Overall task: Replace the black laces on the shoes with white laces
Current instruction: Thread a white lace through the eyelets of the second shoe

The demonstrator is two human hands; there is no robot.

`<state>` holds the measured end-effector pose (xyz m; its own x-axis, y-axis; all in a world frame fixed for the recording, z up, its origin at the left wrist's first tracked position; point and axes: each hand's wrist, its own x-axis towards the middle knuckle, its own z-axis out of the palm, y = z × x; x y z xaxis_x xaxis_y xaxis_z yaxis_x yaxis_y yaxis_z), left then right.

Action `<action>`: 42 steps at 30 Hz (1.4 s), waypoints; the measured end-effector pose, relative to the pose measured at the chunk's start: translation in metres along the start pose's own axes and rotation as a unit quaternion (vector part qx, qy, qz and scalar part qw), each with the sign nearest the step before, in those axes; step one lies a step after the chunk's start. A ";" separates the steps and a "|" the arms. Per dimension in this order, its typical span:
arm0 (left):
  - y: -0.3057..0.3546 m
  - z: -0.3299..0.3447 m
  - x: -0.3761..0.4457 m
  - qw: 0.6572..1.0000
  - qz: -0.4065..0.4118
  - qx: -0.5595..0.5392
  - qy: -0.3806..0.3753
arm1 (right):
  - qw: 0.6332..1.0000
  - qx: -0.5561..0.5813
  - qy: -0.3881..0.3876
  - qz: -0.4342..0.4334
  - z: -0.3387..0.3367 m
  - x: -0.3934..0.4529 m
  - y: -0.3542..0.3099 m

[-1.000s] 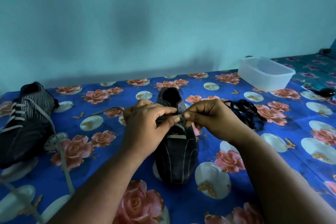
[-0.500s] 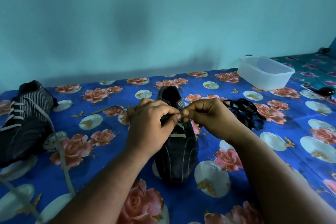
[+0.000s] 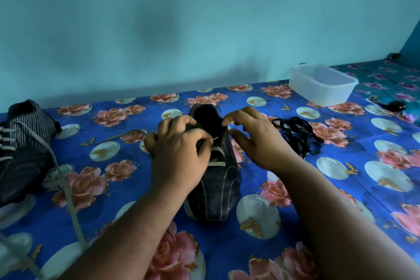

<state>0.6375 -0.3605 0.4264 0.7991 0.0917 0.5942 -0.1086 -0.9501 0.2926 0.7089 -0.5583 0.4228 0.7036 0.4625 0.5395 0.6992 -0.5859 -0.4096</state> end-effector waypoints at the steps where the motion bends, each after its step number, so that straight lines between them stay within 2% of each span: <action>1: 0.000 0.000 0.000 1.000 -0.002 0.005 -0.011 | 1.000 0.002 0.004 0.003 -0.001 0.000 0.001; 12: -0.007 0.001 0.007 0.993 0.033 -0.019 -0.110 | 0.997 0.073 -0.016 0.005 0.004 0.001 -0.001; 15: -0.009 0.004 0.006 0.993 0.016 -0.060 -0.102 | 0.992 0.126 -0.021 0.022 0.004 0.001 -0.007; 18: -0.007 0.009 0.005 0.990 -0.010 -0.105 -0.090 | 0.967 0.226 -0.017 0.116 -0.007 0.002 -0.008; 20: -0.006 0.013 0.005 0.989 -0.013 -0.123 -0.080 | 0.952 0.266 -0.036 0.150 -0.016 0.001 -0.003; 23: -0.006 0.018 0.005 0.987 -0.012 -0.143 -0.069 | 0.954 0.246 -0.109 0.131 -0.019 0.000 -0.002; 27: -0.012 0.019 0.004 0.984 0.005 -0.166 -0.065 | 0.964 0.222 -0.099 0.108 -0.013 0.000 -0.005; 31: -0.027 0.013 -0.002 0.970 0.032 -0.214 -0.110 | 0.951 0.253 -0.113 0.135 -0.010 0.001 -0.003; 34: -0.039 0.011 -0.004 0.953 0.016 -0.226 -0.202 | 0.930 0.294 -0.119 0.185 -0.014 0.001 0.002; 36: -0.042 0.008 -0.003 0.948 0.010 -0.202 -0.244 | 0.909 0.336 -0.092 0.227 -0.017 0.001 0.004; 38: -0.042 0.005 -0.002 0.945 0.003 -0.200 -0.261 | 0.896 0.350 -0.027 0.273 -0.019 0.001 0.012; 40: -0.040 0.002 -0.002 0.943 -0.001 -0.199 -0.265 | 0.891 0.298 0.076 0.334 -0.021 0.003 0.028; 42: -0.037 -0.001 -0.003 0.941 -0.007 -0.200 -0.271 | 0.893 0.185 0.167 0.374 -0.021 0.004 0.047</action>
<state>0.6382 -0.3252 0.4144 0.9747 -0.1663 0.1496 -0.2235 -0.7515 0.6207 0.7425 -0.5981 0.4214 0.9574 -0.2273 0.1778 0.0873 -0.3593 -0.9291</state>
